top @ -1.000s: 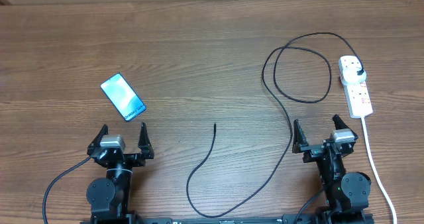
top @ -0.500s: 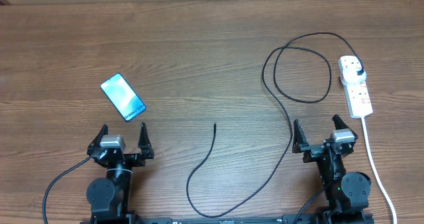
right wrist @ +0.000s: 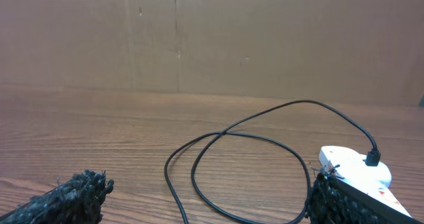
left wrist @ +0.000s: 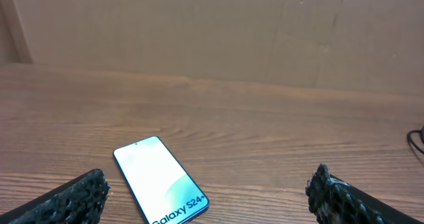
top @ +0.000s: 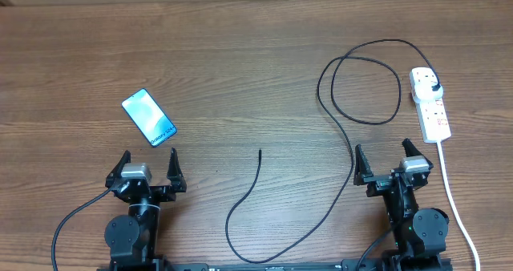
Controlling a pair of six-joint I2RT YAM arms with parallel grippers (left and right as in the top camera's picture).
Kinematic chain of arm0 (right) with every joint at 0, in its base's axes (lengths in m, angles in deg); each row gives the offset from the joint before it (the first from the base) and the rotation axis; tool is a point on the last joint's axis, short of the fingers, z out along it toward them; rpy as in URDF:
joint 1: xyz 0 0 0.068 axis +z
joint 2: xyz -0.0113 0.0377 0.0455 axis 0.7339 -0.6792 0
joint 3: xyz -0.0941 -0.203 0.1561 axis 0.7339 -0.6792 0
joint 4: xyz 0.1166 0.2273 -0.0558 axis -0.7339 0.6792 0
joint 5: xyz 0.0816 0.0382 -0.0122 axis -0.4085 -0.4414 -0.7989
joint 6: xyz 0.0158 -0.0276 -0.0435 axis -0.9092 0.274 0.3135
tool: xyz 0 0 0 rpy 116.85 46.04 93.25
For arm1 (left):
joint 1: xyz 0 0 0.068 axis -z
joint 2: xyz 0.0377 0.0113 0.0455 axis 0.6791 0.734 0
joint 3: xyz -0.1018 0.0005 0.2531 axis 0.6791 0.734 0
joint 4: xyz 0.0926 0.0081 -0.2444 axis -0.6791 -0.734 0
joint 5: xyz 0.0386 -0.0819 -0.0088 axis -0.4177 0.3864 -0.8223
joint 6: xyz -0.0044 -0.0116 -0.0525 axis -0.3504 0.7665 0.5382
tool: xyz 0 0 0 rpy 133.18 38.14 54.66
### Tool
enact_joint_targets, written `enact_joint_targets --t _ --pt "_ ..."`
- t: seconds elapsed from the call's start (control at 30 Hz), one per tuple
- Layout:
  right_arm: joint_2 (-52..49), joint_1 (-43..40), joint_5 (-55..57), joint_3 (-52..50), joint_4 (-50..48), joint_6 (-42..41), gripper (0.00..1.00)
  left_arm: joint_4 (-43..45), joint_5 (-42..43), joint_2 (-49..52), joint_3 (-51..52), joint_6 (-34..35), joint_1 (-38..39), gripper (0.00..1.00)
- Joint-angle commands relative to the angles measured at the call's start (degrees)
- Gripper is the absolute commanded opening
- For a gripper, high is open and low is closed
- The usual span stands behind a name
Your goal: Plug charger to phone and switch on socket
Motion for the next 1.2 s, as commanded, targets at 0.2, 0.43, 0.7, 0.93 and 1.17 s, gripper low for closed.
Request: enact_joint_targets --t 0.2,0.43,0.7,0.93,1.17 --pt "0.68 0.22 0.17 -0.61 -0.31 0.07 1.00 -0.11 0.81 -0.61 0.20 -0.04 -0.59 1.00" --pt "0.68 0.22 0.17 -0.61 -0.31 0.07 1.00 -0.11 0.83 -0.61 0.20 -0.04 -0.59 1.00" --pt "0.68 0.22 0.17 -0.61 -0.31 0.07 1.00 -0.11 0.85 -0.61 0.20 0.09 -0.59 1.00" --pt "0.68 0.22 0.17 -0.61 -0.31 0.07 1.00 -0.11 0.90 -0.61 0.20 0.22 -0.59 1.00" --pt "0.68 0.20 0.17 -0.61 -0.31 0.07 1.00 -0.09 1.57 -0.61 0.17 0.85 -0.59 1.00"
